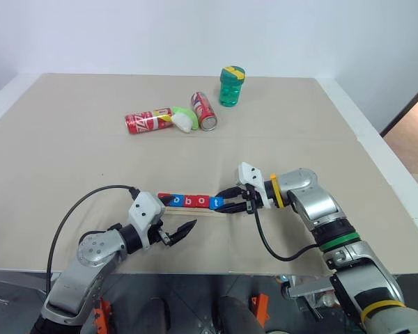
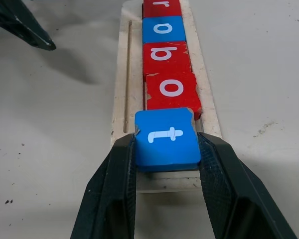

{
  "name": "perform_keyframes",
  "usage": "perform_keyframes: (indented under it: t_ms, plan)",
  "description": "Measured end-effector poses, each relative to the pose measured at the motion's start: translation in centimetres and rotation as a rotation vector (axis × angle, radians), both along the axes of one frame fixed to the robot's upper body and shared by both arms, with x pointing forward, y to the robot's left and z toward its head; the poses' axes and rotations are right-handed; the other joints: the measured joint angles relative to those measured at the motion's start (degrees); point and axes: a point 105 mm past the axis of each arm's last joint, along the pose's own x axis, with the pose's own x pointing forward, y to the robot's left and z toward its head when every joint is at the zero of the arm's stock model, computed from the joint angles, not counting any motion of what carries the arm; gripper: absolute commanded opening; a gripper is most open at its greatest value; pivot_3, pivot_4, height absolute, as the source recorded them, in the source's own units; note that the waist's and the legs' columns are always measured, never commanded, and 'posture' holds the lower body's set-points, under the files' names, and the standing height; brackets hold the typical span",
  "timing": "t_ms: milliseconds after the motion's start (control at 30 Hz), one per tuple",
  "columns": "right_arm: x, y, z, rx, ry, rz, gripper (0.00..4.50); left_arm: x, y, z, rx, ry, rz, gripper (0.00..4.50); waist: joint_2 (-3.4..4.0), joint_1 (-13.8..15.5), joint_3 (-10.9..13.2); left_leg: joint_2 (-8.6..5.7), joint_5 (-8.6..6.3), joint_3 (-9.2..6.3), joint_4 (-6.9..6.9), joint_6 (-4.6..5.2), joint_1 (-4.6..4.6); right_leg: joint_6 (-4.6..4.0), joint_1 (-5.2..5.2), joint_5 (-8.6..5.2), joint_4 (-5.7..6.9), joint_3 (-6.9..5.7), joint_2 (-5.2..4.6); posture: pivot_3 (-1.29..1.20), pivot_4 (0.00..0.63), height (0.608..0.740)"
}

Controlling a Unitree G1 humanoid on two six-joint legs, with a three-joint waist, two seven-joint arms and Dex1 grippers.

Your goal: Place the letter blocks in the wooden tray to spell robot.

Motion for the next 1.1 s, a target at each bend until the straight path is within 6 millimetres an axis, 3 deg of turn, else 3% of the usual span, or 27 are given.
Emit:
perform_keyframes:
  t_ms: [200,267,467,500,700,933,1100]
  plan:
    - [0.2,0.0,-0.1,0.002,0.004,-0.003,1.2,-0.2,-0.2,0.3,-0.001,-0.01,-0.013,4.5,0.0,0.0,0.0,0.02,0.03,0.01,0.0,0.0,0.05,0.0,0.02,0.04,0.01,0.01,0.02,0.0,0.15,0.74]
    - [0.3,0.0,0.0,0.0,0.004,-0.006,2.24,-0.3,-0.4,0.3,0.0,-0.011,-0.021,4.5,0.0,0.0,0.0,0.02,0.05,0.02,0.0,0.0,0.05,0.01,0.02,0.04,0.01,0.01,0.02,0.0,0.15,0.74]
    - [0.4,0.0,0.1,-0.001,0.009,-0.011,4.32,-0.5,-0.6,0.3,0.001,-0.012,-0.034,4.5,0.0,0.0,0.0,0.01,0.05,0.02,0.0,0.0,0.04,0.02,0.02,0.03,0.01,0.02,0.01,0.0,0.15,0.74]
    - [0.4,0.0,0.2,0.0,0.01,-0.012,4.48,-0.5,-0.6,0.3,0.003,-0.012,-0.033,4.5,0.0,0.0,0.0,0.01,0.05,0.02,0.0,0.0,0.04,0.03,0.02,0.03,0.01,0.02,0.01,0.0,0.15,0.74]
    - [0.7,-0.1,0.4,0.014,0.032,-0.055,4.48,-0.5,-0.5,0.2,0.008,-0.012,-0.035,4.5,0.0,0.0,0.0,0.01,0.05,0.04,0.0,0.0,0.03,0.02,0.0,0.04,0.01,0.04,0.01,0.0,0.15,0.74]
    - [0.8,-0.7,3.3,0.089,0.008,-0.118,4.48,-0.5,-0.4,0.2,0.018,-0.011,-0.042,4.5,0.0,0.0,0.0,-0.01,0.04,0.01,-0.02,0.0,-0.03,0.03,-0.02,0.02,0.0,0.01,-0.01,0.0,0.15,0.74]
    - [1.0,-3.4,2.7,0.078,0.011,-0.216,2.67,-0.9,-0.5,0.2,0.019,0.002,-0.087,4.5,0.0,0.1,0.0,-0.03,0.04,0.01,-0.02,0.0,-0.04,0.04,-0.01,0.0,0.0,0.01,-0.03,0.0,0.15,0.74]
